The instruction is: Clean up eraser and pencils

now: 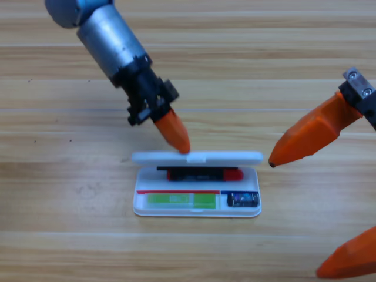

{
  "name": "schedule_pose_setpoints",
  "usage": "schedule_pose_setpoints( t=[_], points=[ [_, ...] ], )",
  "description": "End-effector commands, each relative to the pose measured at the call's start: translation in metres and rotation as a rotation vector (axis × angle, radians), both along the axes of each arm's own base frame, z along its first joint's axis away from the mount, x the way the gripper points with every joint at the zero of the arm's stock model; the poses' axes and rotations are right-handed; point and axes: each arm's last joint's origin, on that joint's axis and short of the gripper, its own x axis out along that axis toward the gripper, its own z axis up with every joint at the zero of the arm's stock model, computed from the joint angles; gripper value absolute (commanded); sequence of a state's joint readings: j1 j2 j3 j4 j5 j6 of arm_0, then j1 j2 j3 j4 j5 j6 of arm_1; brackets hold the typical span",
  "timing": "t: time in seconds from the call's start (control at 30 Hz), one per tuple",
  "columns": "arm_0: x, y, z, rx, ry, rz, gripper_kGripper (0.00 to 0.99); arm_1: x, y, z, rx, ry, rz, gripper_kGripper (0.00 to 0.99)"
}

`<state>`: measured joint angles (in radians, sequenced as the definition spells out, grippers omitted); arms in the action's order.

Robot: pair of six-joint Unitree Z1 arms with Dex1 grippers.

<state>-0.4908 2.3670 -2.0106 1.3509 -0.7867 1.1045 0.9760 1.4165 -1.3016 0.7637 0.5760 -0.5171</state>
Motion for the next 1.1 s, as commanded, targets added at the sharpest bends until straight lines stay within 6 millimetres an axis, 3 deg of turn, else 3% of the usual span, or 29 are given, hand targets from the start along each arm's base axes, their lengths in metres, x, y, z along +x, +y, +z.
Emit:
schedule_pose_setpoints(
  t=[0.03,0.4,1.1],
  points=[
    [-0.021,-0.022,-0.023,0.07,0.01,-0.071,0.0,-0.001,0.009,-0.014,-0.021,0.044,0.024,0.988],
    [-0.029,-0.034,-0.026,0.152,-0.073,-0.058,0.0,-0.002,0.008,-0.012,-0.013,0.055,0.029,0.988],
    [-0.06,-0.023,-0.029,0.236,-0.17,-0.031,0.0,-0.002,0.009,-0.013,-0.015,0.059,0.026,0.988]
  ],
)
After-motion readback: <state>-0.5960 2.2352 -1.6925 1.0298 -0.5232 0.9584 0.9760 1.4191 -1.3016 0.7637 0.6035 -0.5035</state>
